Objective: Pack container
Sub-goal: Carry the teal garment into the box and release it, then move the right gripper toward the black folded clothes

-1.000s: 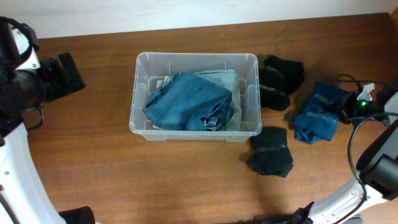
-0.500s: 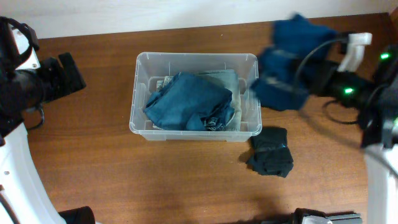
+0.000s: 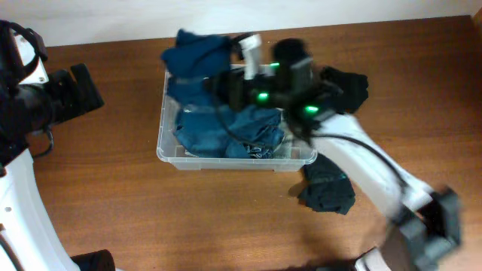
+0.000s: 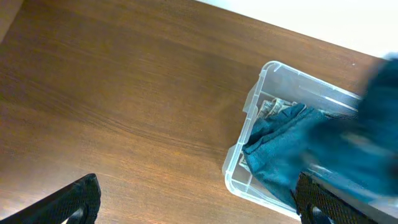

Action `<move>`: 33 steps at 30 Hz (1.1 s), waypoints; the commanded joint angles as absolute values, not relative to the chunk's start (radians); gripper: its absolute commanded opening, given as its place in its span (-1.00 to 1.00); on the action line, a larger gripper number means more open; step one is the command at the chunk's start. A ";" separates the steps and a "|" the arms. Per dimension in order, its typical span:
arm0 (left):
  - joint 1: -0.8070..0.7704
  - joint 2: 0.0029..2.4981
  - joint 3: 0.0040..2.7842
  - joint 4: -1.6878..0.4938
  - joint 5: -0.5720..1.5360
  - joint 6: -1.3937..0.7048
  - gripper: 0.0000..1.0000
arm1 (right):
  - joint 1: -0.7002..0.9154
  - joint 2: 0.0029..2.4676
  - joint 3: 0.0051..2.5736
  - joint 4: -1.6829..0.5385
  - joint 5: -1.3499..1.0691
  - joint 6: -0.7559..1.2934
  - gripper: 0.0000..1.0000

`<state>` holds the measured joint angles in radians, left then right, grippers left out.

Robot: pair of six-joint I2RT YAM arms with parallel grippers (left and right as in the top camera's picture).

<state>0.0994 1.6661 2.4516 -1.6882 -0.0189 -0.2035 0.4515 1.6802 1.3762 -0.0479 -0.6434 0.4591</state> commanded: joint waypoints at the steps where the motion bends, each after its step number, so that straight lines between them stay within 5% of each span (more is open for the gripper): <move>1: 0.104 1.660 2.452 -1.687 -0.026 -0.212 0.99 | 0.465 1.851 1.386 0.053 -0.589 0.582 -0.50; 5: 0.104 1.660 2.452 -1.687 -0.026 -0.212 0.99 | 0.463 1.946 1.386 0.027 -0.574 0.611 0.00; 10: 0.104 1.660 2.452 -1.687 -0.026 -0.212 0.99 | 0.458 1.921 1.386 -0.130 -0.467 0.607 0.38; 20: 0.104 1.660 2.452 -1.687 -0.026 -0.212 0.99 | 0.314 1.560 1.387 -0.415 -0.406 0.496 0.56; 25: 0.104 1.660 2.452 -1.687 -0.026 -0.212 0.99 | 0.075 1.347 1.387 -0.570 -0.406 0.467 0.95; 33: 0.104 1.660 2.452 -1.687 -0.026 -0.212 0.99 | -0.304 1.428 1.384 -0.776 -0.365 0.370 0.97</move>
<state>0.0994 1.6661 2.4516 -1.6875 -0.0193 -0.2039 -0.2138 1.3384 1.3884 -0.7403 -0.4068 0.4194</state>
